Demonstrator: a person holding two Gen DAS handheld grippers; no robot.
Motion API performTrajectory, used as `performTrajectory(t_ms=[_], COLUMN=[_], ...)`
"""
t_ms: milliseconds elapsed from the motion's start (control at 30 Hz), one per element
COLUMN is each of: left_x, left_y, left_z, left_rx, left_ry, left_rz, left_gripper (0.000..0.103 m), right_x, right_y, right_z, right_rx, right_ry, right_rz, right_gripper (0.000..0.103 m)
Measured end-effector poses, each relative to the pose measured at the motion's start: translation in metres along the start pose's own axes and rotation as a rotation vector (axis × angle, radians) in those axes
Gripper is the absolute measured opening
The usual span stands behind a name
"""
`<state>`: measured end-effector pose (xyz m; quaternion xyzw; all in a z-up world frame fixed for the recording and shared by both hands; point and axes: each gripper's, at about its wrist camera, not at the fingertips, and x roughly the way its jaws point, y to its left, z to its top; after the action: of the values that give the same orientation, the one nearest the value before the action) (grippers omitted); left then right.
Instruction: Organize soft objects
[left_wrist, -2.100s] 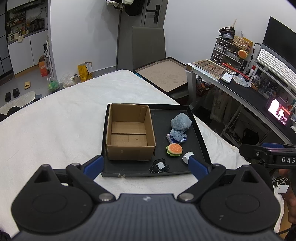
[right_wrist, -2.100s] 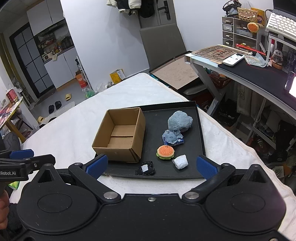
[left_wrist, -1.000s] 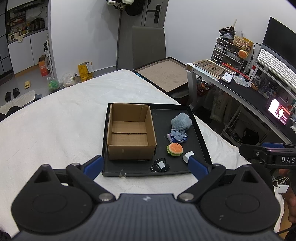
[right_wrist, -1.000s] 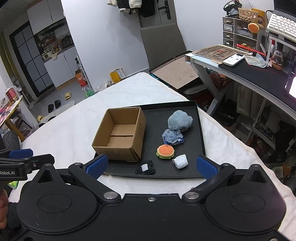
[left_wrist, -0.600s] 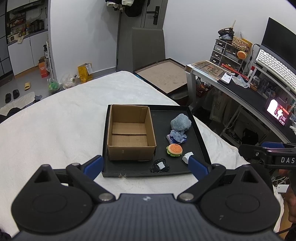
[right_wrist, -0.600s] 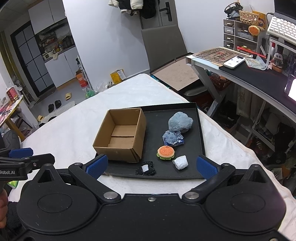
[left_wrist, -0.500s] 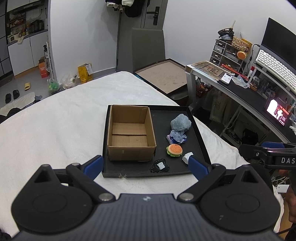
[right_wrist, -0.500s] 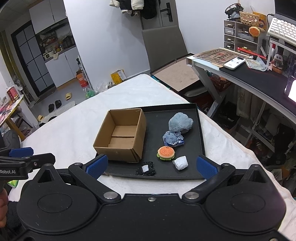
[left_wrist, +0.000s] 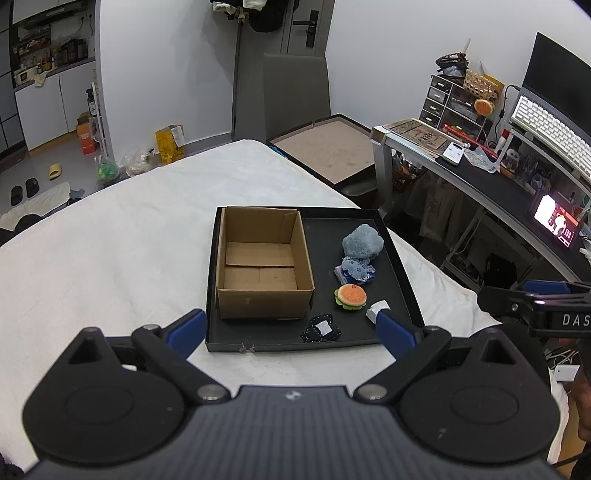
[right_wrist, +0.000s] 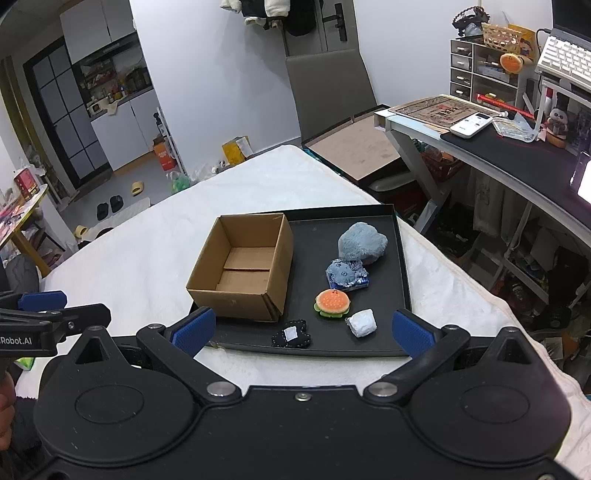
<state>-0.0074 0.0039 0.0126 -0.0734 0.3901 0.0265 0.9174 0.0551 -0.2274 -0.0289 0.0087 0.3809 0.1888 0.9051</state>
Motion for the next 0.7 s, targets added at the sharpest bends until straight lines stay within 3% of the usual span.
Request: performTrajectory(t_ms=[700], left_x=[0.047], left_y=[0.012], left_z=[0.006], left_rx=[-0.033], left_ry=[0.038], left_rz=[0.019], left_gripper=[0.097], right_x=[0.031], right_y=[-0.015], right_z=[0.001], right_rx=[0.021], right_ry=[0.023], right_rz=[-0.008], right_gripper=[0.103])
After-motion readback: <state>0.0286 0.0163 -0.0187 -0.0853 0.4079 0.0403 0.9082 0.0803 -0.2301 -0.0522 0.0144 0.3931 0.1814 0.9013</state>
